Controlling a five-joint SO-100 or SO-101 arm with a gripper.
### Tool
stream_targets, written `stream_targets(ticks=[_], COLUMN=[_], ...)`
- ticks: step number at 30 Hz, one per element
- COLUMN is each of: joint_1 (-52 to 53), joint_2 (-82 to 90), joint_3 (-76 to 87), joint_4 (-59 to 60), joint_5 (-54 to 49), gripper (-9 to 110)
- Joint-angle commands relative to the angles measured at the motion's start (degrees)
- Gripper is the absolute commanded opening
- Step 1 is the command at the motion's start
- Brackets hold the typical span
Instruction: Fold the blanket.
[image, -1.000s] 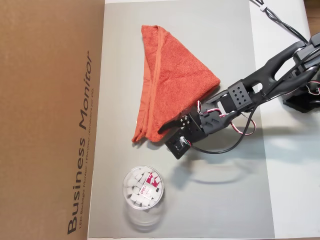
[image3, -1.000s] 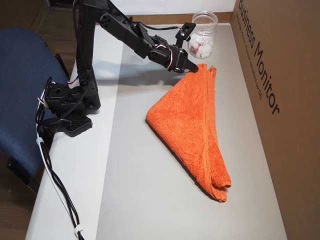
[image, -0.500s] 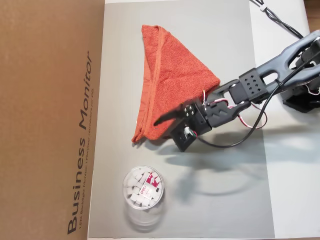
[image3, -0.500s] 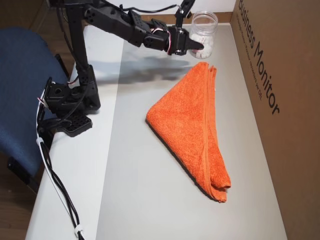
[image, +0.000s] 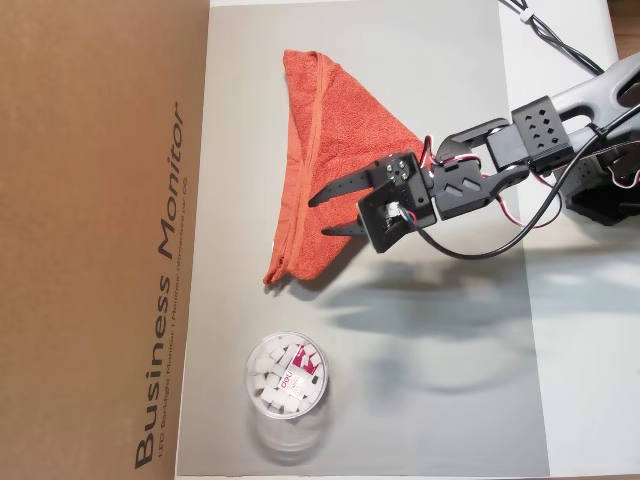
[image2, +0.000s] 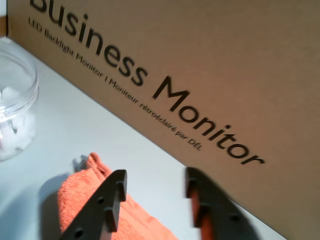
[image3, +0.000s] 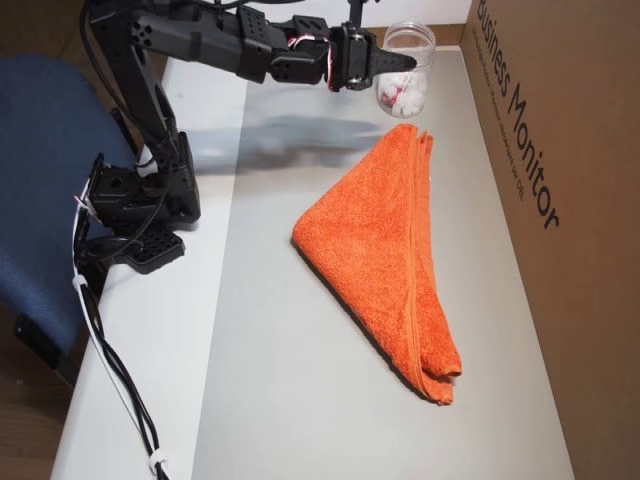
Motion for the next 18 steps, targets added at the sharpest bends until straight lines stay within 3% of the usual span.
stream_targets(ticks=[1,18], joint_1=[1.58,9.32], joint_2=[5.01,19.34], joint_3=[0.62,11.34], joint_4=[-0.09,1.05], joint_5=[0.53,25.58], gripper=[3,0])
